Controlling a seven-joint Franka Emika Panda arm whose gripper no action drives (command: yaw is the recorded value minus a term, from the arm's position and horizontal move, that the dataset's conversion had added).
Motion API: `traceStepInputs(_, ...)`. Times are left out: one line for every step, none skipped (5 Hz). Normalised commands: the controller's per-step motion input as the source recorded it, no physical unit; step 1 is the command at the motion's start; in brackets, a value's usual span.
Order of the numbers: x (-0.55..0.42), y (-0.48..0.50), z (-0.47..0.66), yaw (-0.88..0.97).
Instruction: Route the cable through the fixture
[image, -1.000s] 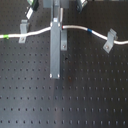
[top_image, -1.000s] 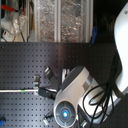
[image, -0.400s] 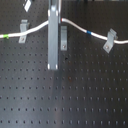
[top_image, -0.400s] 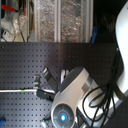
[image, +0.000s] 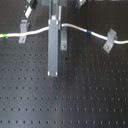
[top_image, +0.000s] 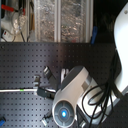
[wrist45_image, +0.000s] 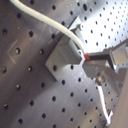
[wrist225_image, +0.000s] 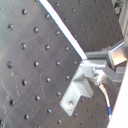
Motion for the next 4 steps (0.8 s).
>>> traceStepInputs(-0.139,0.287,0.25,0.03)
traceStepInputs(-0.001,0.002,0.16,0.00)
traceStepInputs(0.001,0.019,0.00,0.00)
traceStepInputs(0.000,0.000,0.01,0.00)
